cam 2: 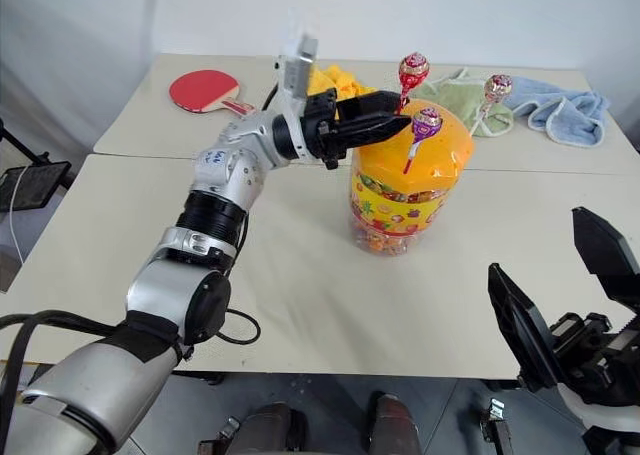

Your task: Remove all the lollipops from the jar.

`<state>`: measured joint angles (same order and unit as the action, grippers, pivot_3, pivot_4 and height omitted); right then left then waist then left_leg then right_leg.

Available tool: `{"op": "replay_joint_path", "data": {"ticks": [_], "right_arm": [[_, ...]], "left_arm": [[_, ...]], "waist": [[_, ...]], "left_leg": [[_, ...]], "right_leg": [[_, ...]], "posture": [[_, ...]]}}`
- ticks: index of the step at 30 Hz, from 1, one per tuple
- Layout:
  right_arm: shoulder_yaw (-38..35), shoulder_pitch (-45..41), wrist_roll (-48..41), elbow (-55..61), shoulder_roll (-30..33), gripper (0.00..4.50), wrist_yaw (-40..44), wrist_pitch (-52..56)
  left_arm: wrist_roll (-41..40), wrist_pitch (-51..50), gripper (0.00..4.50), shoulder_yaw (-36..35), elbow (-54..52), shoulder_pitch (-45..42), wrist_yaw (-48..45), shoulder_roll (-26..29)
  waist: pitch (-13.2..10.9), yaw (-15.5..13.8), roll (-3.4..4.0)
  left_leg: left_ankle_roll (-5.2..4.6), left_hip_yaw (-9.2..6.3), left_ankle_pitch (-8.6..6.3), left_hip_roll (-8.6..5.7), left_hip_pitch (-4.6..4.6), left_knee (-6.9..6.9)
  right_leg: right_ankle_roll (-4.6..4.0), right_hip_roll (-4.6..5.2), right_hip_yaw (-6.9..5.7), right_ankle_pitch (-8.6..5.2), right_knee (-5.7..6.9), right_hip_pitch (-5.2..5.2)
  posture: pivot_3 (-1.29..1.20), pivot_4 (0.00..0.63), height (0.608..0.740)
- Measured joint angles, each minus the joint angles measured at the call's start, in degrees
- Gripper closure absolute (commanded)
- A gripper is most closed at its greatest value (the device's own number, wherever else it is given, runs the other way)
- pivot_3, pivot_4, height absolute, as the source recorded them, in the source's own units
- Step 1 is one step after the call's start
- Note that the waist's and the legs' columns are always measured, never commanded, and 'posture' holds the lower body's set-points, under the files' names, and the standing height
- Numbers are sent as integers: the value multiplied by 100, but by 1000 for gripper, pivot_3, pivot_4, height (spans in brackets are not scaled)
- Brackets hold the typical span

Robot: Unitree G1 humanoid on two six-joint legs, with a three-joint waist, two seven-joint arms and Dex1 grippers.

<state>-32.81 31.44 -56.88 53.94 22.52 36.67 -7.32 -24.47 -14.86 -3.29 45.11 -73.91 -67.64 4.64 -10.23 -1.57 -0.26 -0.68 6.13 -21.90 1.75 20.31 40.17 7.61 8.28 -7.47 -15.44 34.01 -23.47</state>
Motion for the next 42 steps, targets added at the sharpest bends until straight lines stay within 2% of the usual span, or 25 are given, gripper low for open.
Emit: {"op": "replay_joint_path", "data": {"ticks": [4, 5, 10, 16, 19, 20, 25, 28, 33, 37, 40, 42], "right_arm": [[-8, 11, -5, 0, 1, 0, -19, -1], [-8, 11, -5, 0, 1, 0, -26, -1], [-8, -69, -5, 0, 80, 0, -95, 0], [7, -370, -101, -33, 258, 0, -145, 29], [106, -892, -325, -172, 520, 0, -135, 139], [172, -1119, -418, -305, 756, 0, -63, 250], [233, -1440, -593, -828, 1473, 0, 649, 654], [321, -1558, -624, -956, 1762, 0, 1177, 876], [580, -1605, -629, -1006, 2031, 0, 1938, 1224], [905, -1698, -508, -1132, 2029, 0, 2249, 1435], [1162, -1821, -436, -1147, 2011, 0, 2333, 1556], [1279, -1885, -387, -1153, 1968, 0, 2378, 1626]], "left_arm": [[90, 47, 4352, -1, 147, -85, 138, 7], [95, 51, 4491, -1, 175, -105, 135, 5], [-6, -73, 4491, -124, 250, -165, 143, -32], [-660, -413, 4491, -859, 227, -396, 196, -19], [-1002, -502, 4491, -1353, 198, -409, 542, 247], [-938, -496, 4491, -1360, 72, -327, 725, 560], [-85, -719, 4491, -982, -957, 1108, 1278, 2206], [309, -1342, 4491, -821, -1792, 2501, 1562, 3188], [422, -2594, 4491, -1102, -3061, 4339, 1772, 4579], [329, -3441, 4491, -1515, -3829, 5489, 1928, 4893], [210, -3863, 4491, -1715, -4253, 5919, 2054, 4913], [210, -3899, 3992, -1763, -4380, 6111, 2136, 4933]], "waist": [[0, 2, 0], [0, 2, 0], [0, 1, 0], [0, 6, 0], [0, 54, 0], [1, 90, 1], [7, 158, 13], [-2, 152, -3], [-11, 58, -38], [-10, -57, -40], [-9, -76, -41], [-9, -67, -40]], "left_leg": [[0, 0, 0, 0, 0, 0], [0, 0, 0, 0, 0, 0], [-1, 0, 0, 0, 1, 1], [-1, 0, 0, 1, 0, 2], [-1, 2, 1, 3, -6, 4], [-1, 3, 1, 4, -12, 0], [4, -23, -1, 3, -24, -18], [8, -31, -4, 2, -9, -6], [9, -53, -6, 3, -7, 11], [8, -69, -6, 3, -6, 27], [9, -79, -6, 3, -9, 30], [11, -76, -7, 3, -9, 29]], "right_leg": [[0, 0, 0, 0, -1, 0], [0, 0, 0, 0, 0, 0], [0, 0, 1, 0, -2, 0], [0, 0, 1, 0, -1, 0], [0, 1, 8, 0, 7, -1], [0, 0, 10, 0, 13, -1], [0, 0, -1, 0, 57, -12], [0, 2, -5, 0, 59, -20], [0, 5, -7, 0, 59, -6], [-2, 8, 1, -1, 64, 3], [-4, 8, 6, -2, 70, 1], [-4, 8, 7, -2, 74, -5]], "posture": [[0, 150, 740], [0, 150, 740], [0, 150, 740], [0, 150, 740], [0, 150, 740], [0, 150, 740], [0, 150, 740], [0, 150, 740], [0, 150, 740], [0, 150, 740], [0, 150, 740], [0, 150, 740]]}}
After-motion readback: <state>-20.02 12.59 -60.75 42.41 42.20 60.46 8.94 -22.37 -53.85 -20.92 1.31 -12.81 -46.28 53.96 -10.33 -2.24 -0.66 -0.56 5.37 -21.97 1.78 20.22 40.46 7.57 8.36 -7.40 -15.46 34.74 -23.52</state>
